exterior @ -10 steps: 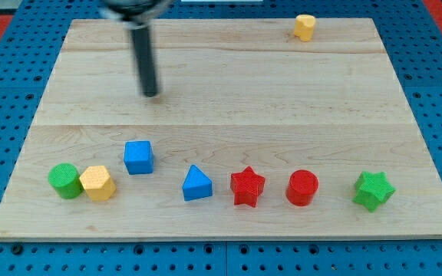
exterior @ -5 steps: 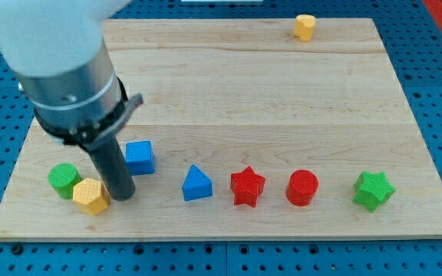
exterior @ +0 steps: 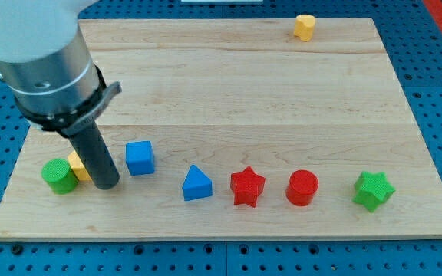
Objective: Push yellow hexagon near to the yellow heart
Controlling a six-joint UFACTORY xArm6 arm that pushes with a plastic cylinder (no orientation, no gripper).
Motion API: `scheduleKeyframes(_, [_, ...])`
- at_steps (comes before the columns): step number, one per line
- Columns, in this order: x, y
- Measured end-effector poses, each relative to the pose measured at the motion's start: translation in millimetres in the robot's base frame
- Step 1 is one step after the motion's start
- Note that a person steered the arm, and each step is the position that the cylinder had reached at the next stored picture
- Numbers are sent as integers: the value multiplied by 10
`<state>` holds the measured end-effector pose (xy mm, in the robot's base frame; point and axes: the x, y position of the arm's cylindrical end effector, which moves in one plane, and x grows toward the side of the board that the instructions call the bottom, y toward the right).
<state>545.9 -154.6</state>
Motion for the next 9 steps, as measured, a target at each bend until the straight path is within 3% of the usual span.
scheduleKeyframes(2, [-106,-444])
scheduleKeyframes(4, [-385,-446])
scheduleKeyframes(5, [-339,-282])
scheduleKeyframes(7, [247,26])
scheduleKeyframes(9, [-444,-154])
